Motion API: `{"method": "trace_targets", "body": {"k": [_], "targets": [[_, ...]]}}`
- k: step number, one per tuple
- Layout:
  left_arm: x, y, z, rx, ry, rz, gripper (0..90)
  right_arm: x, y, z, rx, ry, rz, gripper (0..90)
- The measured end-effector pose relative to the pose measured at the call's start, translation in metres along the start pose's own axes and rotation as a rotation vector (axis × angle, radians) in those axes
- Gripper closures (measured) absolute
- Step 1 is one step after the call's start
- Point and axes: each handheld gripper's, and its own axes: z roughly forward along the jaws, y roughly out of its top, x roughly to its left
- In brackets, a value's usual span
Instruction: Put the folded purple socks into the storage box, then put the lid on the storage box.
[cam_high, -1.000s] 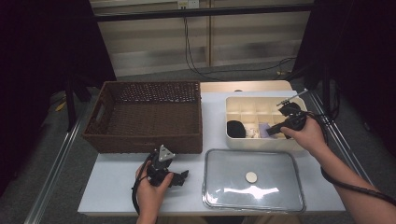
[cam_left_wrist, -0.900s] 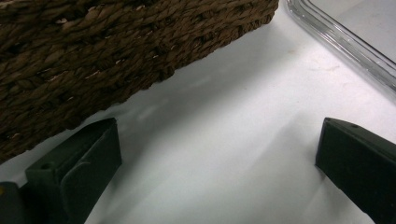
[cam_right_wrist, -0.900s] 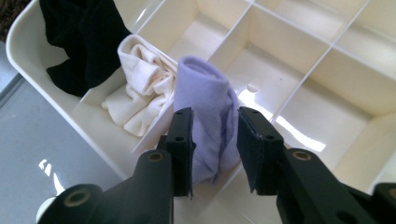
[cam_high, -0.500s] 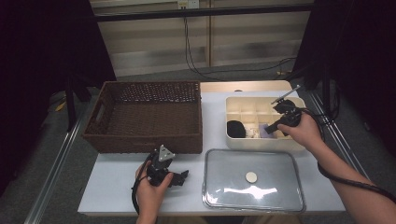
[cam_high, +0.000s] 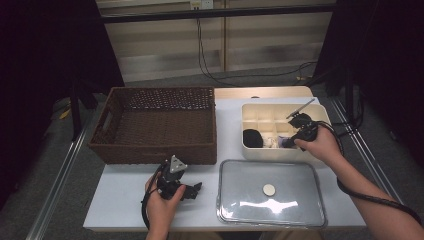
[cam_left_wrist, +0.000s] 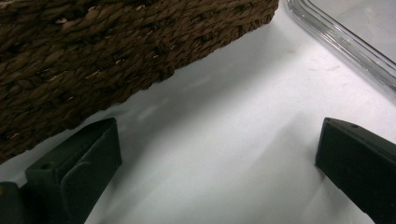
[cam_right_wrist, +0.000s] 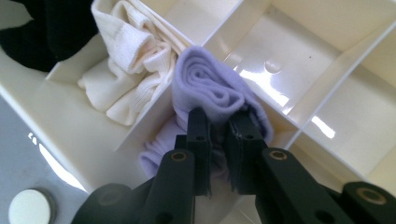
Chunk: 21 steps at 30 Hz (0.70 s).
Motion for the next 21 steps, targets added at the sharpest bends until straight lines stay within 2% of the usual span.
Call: {"method": "trace_targets", "body": {"k": [6,7,10,11,12,16,21], "targets": [[0.0,0.0,0.0,0.002,0.001,0.007,0.0,-0.004,-0.005,0.001,-0.031,0.019,0.014,77.4],[0.0,0.0,0.0,0.002,0.001,0.008,0.0,-0.005,-0.006,-0.002,-0.041,0.033,0.041,74.7],[0.0,0.0,0.0,0.002,0.001,0.008,0.0,-0.003,-0.006,-0.009,-0.055,0.033,0.03,67.2],[0.0,0.0,0.0,0.002,0.001,0.008,0.0,-0.003,-0.006,-0.009,-0.055,0.033,0.03,67.2],[0.0,0.0,0.0,0.002,0.002,0.008,0.0,-0.001,-0.006,-0.015,-0.068,0.031,0.022,63.0],[0.0,0.0,0.0,0.002,0.002,0.008,0.0,0.001,-0.006,-0.023,-0.075,0.018,0.009,60.3],[0.0,0.0,0.0,0.002,0.003,0.008,0.0,0.005,-0.007,-0.035,-0.122,0.01,0.001,50.0]]}}
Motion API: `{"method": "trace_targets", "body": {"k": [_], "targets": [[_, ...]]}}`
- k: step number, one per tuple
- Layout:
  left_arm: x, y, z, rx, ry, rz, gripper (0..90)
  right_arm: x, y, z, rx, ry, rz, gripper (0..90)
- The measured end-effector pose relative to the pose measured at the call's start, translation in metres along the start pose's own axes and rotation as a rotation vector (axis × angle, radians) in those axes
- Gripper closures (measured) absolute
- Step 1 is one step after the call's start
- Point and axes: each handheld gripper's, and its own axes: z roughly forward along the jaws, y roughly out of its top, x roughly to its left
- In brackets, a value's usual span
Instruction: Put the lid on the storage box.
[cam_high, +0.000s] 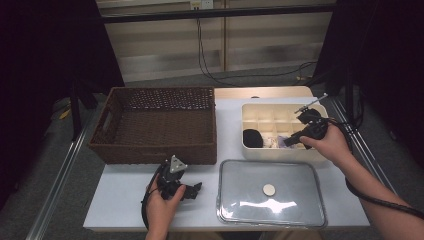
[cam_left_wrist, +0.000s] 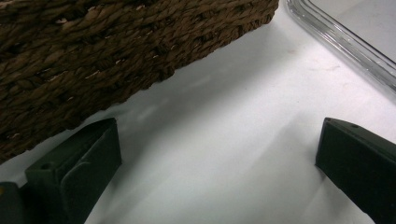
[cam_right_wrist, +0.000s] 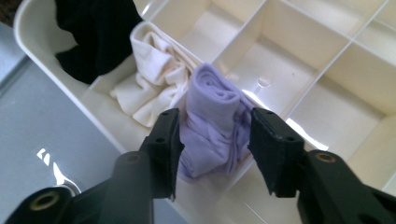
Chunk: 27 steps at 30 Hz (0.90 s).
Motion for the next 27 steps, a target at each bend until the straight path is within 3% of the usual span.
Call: {"method": "trace_targets", "body": {"k": [9,14,20,24,27], "targets": [[0.0,0.0,0.0,0.002,0.0,0.0,0.0,0.009,-0.007,-0.021,-0.055,-0.014,-0.033,31.6],[0.0,0.001,0.0,0.004,-0.005,-0.002,0.0,0.013,-0.013,-0.024,-0.066,-0.003,-0.045,25.8],[0.0,0.005,0.0,0.037,0.0,-0.014,0.2,0.017,-0.025,-0.034,-0.123,0.028,-0.039,18.0],[0.001,0.008,-0.001,0.036,0.009,-0.067,3.9,0.015,-0.032,-0.038,-0.148,0.045,-0.034,16.5],[0.003,0.011,-0.004,0.049,-0.013,-0.096,6.6,0.014,-0.039,-0.042,-0.162,0.056,-0.019,15.2]]}}
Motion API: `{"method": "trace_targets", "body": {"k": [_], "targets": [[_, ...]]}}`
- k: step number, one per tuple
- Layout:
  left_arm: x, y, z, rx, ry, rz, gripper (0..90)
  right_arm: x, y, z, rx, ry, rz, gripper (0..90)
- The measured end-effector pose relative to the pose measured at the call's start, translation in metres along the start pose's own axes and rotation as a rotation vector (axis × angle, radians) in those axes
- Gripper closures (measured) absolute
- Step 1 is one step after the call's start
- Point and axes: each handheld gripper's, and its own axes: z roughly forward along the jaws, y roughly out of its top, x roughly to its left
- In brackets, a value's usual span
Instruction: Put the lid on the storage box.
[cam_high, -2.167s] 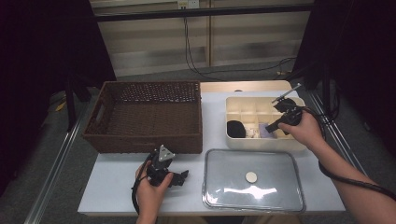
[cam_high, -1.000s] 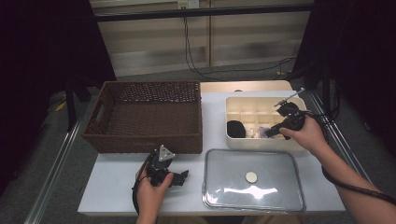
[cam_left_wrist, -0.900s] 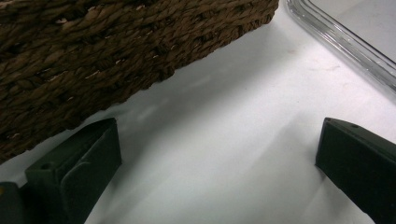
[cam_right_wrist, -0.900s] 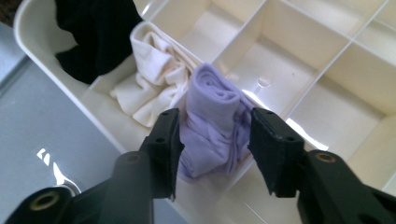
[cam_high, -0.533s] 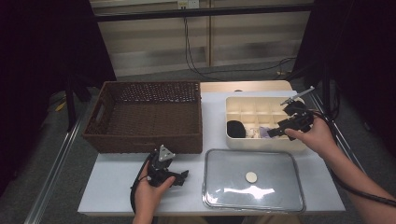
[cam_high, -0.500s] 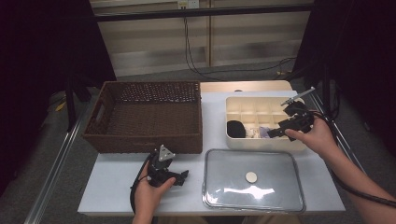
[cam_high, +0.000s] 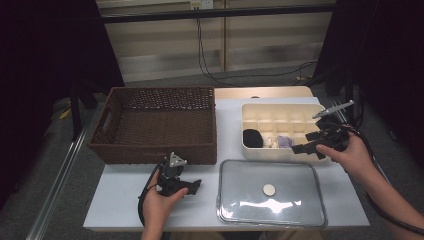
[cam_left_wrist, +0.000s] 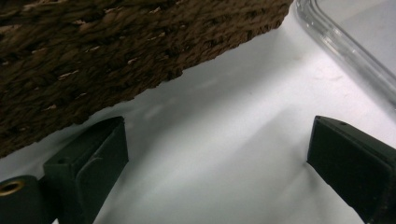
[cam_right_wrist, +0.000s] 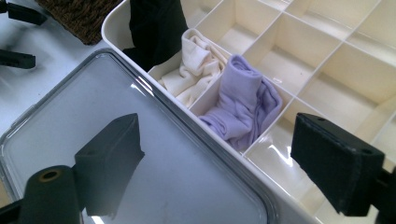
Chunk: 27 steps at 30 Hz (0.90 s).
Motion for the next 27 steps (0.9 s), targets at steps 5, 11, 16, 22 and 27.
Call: {"method": "trace_targets", "body": {"k": [5,11,16,22,27], "targets": [[-0.007,0.009,-0.005,0.004,-0.047,-0.025,11.2,0.003,-0.013,-0.006,-0.015,0.031,0.007,15.7],[-0.02,0.023,-0.007,0.016,-0.124,-0.004,16.1,0.008,-0.031,-0.012,-0.037,0.04,0.001,16.0],[-0.028,0.031,-0.005,0.019,-0.149,0.027,16.7,0.011,-0.043,-0.011,-0.023,0.06,0.014,20.9],[-0.036,0.038,-0.001,0.05,-0.221,0.007,19.7,0.01,-0.06,-0.008,0.005,0.071,0.055,22.9],[-0.041,0.043,0.003,0.074,-0.27,-0.014,25.1,0.005,-0.073,-0.005,0.031,0.074,0.122,25.8]]}}
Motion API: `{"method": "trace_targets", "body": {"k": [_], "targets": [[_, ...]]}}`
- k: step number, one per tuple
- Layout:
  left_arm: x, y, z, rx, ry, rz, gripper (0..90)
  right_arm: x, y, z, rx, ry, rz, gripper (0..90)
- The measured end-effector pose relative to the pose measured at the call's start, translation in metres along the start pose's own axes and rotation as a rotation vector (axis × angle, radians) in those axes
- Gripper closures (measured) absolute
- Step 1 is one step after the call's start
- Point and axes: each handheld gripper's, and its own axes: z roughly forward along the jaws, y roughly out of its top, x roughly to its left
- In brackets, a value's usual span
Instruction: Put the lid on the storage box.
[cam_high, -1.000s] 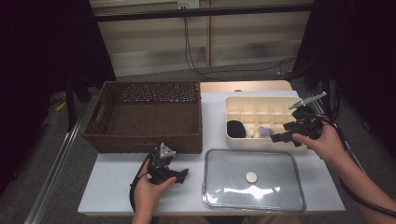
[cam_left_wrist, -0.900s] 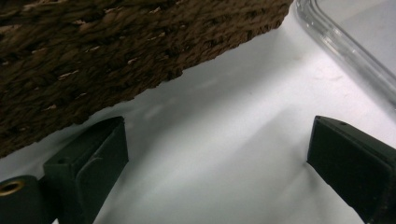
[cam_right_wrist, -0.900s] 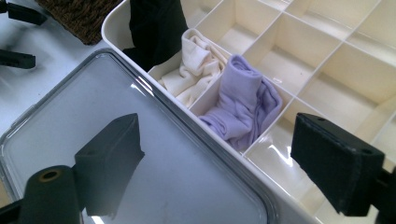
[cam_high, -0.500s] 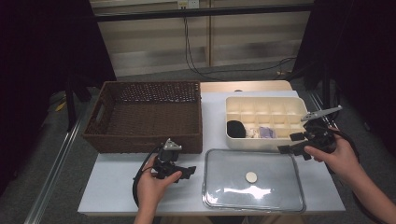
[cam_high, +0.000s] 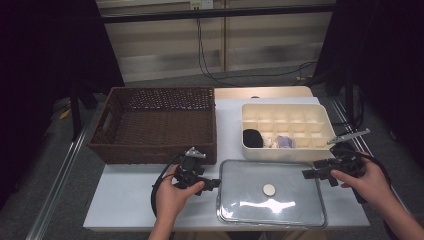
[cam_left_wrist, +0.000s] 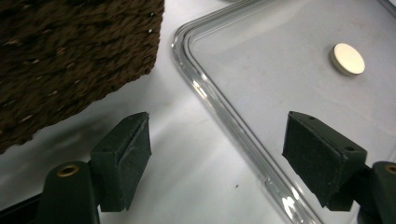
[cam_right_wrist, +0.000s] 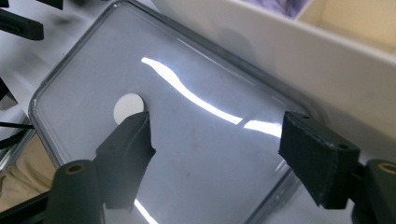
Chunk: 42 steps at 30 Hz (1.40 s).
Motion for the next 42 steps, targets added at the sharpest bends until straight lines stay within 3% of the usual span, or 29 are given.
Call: {"method": "trace_targets", "body": {"k": [6,14,18,26,28,29,31,32,34,37,39,40,42], "targets": [[0.0,0.003,0.007,0.035,-0.045,-0.032,30.6,-0.01,-0.02,0.001,0.036,-0.002,0.115,31.7],[-0.001,0.004,0.015,0.104,-0.104,-0.118,39.3,-0.01,-0.032,-0.002,0.055,-0.004,0.148,34.6],[-0.002,0.004,0.018,0.125,-0.11,-0.127,42.2,-0.009,-0.037,-0.001,0.069,-0.001,0.164,38.2],[-0.004,0.004,0.021,0.134,-0.118,-0.193,43.6,-0.014,-0.049,-0.002,0.087,-0.013,0.218,44.0],[-0.003,0.005,0.021,0.157,-0.116,-0.173,43.6,-0.015,-0.05,-0.002,0.093,-0.015,0.23,45.2],[-0.005,0.005,0.022,0.145,-0.114,-0.197,43.9,-0.015,-0.052,-0.002,0.1,-0.015,0.24,45.5],[-0.004,0.007,0.022,0.169,-0.12,-0.178,44.5,-0.016,-0.054,-0.001,0.105,-0.01,0.253,47.5],[-0.006,0.007,0.023,0.157,-0.119,-0.201,44.5,-0.016,-0.055,-0.001,0.112,-0.007,0.269,47.7],[-0.005,0.007,0.023,0.165,-0.119,-0.196,45.6,-0.017,-0.057,0.002,0.114,0.01,0.294,50.7],[-0.004,0.007,0.024,0.165,-0.124,-0.21,46.2,-0.018,-0.058,0.004,0.117,-0.001,0.317,52.9],[-0.004,0.007,0.024,0.167,-0.118,-0.206,46.8,-0.018,-0.058,0.005,0.119,-0.003,0.341,56.9],[-0.004,0.008,0.023,0.186,-0.119,-0.184,46.8,-0.018,-0.058,0.005,0.122,-0.007,0.348,58.4],[-0.007,0.008,0.025,0.172,-0.096,-0.188,48.9,-0.018,-0.057,0.007,0.117,-0.012,0.353,60.5]]}}
